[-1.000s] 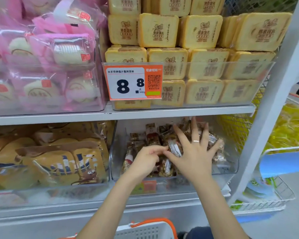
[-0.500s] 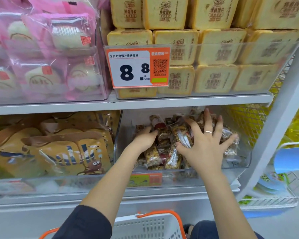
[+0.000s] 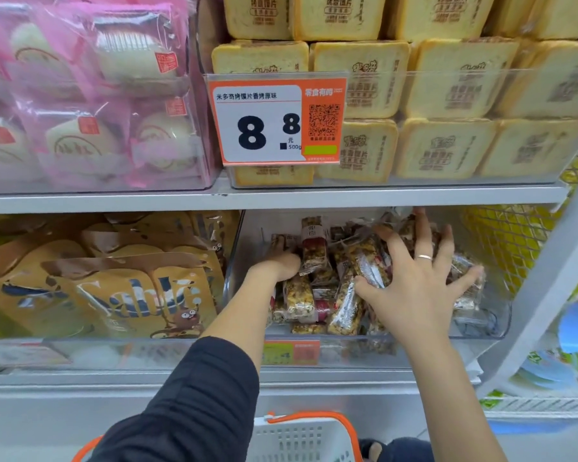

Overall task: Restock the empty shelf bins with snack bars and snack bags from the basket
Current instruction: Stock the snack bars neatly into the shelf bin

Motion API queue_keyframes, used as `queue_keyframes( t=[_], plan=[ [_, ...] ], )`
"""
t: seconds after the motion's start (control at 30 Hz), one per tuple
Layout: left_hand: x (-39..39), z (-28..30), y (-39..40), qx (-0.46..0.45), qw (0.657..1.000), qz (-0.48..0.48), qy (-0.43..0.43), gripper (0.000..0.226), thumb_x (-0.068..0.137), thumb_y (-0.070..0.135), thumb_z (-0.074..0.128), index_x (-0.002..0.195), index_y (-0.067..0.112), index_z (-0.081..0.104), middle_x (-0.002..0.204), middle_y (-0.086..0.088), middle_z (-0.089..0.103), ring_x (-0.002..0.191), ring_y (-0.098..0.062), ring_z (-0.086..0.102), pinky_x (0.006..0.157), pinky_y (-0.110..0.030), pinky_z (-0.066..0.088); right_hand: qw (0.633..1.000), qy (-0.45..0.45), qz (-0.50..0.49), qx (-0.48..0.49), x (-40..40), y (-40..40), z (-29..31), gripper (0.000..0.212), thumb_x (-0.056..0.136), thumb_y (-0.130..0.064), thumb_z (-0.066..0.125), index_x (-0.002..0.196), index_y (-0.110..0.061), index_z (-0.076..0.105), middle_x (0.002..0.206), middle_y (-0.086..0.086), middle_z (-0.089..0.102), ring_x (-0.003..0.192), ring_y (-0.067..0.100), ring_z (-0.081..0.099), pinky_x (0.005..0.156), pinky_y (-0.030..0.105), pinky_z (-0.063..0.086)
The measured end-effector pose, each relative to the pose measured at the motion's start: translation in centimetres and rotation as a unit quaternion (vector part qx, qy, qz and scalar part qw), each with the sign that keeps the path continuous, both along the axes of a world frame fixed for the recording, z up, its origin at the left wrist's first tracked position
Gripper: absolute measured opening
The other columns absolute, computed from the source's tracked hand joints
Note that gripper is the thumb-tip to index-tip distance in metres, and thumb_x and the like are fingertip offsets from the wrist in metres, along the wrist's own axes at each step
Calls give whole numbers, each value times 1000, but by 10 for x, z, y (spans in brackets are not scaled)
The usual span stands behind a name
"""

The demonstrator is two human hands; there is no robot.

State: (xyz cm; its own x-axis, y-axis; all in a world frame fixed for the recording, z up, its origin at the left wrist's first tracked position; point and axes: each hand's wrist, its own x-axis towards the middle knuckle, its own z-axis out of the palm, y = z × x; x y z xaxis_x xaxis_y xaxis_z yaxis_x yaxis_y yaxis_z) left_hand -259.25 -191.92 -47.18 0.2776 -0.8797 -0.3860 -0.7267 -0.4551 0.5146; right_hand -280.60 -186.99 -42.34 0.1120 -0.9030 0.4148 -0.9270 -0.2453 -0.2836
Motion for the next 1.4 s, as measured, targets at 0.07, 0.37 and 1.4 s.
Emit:
queue_keyframes(
  t=[0.07,0.37,1.4],
  plan=[
    [-1,5,0,-50,998,37,28,46,103,30,21,147,20,32,157,-8,19,143,-28,19,113,-38,22,1000,-2,3,-4,-1,0,0,62,64,-48,72,122,-40,50,159,0,13,145,33,1,103,73,3],
    [-27,45,25,-184,973,81,111,57,79,26,72,128,15,46,125,1,56,108,-18,56,89,-30,48,1000,-7,7,25,0,1,4,65,67,-49,70,126,-45,45,160,-2,5,145,30,-7,105,71,-1],
    [-38,38,45,-83,962,14,259,72,82,-21,50,145,5,29,150,-11,35,136,-23,36,102,-29,38,1000,12,4,-26,1,-41,14,65,67,-48,66,125,-21,51,137,20,43,135,43,24,102,73,11]
  ],
)
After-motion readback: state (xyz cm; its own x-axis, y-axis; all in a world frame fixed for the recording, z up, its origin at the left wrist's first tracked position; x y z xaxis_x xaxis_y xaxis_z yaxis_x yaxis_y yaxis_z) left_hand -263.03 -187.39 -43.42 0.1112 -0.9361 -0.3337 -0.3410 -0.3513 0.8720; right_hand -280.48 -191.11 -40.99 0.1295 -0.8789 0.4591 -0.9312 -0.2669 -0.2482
